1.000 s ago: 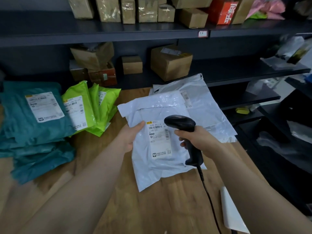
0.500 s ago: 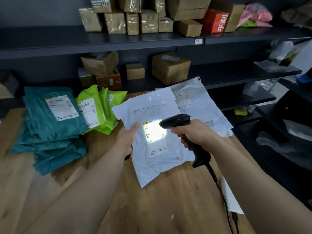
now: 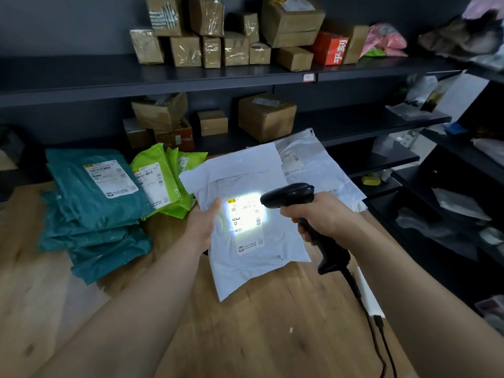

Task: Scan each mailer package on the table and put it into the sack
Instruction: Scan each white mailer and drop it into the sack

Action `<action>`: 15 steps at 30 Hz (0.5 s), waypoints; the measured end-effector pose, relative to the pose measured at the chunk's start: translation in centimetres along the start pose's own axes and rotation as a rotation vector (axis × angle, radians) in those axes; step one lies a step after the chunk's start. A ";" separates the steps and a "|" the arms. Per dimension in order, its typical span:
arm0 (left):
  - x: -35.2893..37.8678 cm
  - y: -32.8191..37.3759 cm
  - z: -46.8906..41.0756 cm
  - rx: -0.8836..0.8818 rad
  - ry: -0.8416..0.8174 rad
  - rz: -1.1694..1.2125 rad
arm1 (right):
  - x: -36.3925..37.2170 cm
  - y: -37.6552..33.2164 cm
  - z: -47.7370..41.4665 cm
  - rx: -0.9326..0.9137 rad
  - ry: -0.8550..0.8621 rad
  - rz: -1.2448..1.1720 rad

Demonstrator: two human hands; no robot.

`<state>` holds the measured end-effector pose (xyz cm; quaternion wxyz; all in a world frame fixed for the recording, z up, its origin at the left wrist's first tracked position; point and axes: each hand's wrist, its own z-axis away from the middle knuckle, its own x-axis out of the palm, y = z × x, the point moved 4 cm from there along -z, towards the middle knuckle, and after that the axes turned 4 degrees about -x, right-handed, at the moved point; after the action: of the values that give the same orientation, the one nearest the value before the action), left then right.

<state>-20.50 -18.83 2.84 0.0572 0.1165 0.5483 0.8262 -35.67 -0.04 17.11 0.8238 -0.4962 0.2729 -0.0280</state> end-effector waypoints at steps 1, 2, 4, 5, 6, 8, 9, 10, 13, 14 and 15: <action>-0.1 0.2 0.3 0.008 -0.011 0.004 | 0.3 -0.1 0.5 0.000 0.007 0.004; -0.3 0.3 0.5 0.010 -0.009 0.005 | 0.6 -0.2 1.0 0.001 0.014 0.007; -0.9 0.6 1.1 0.004 0.000 0.006 | 1.2 -0.4 1.9 0.005 0.030 0.008; -1.2 0.7 1.5 -0.005 -0.006 0.009 | 1.6 -0.5 2.4 0.005 0.037 0.006; -1.5 0.8 1.8 -0.013 -0.013 0.007 | 1.9 -0.6 2.8 0.003 0.044 0.002; -2.2 0.7 2.2 -0.032 -0.012 -0.014 | 2.4 -0.8 3.4 -0.003 0.061 -0.008; -2.6 0.6 2.4 -0.041 -0.021 -0.002 | 2.6 -0.9 3.7 -0.006 0.069 -0.012; -2.9 0.6 2.6 -0.046 -0.030 0.021 | 2.8 -1.0 4.1 -0.009 0.076 -0.014; -3.6 0.6 3.7 -0.050 -0.040 0.018 | 3.2 -1.1 5.2 -0.021 0.066 -0.011; -3.9 0.6 4.0 -0.050 -0.033 0.024 | 3.3 -1.2 5.6 -0.026 0.056 -0.011; -4.2 0.6 4.4 -0.051 -0.021 0.032 | 3.3 -1.2 5.9 -0.032 0.047 -0.015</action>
<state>-15.29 -16.05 4.48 0.0528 0.1322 0.5244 0.8395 -29.77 3.04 18.80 0.8087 -0.5106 0.2890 -0.0414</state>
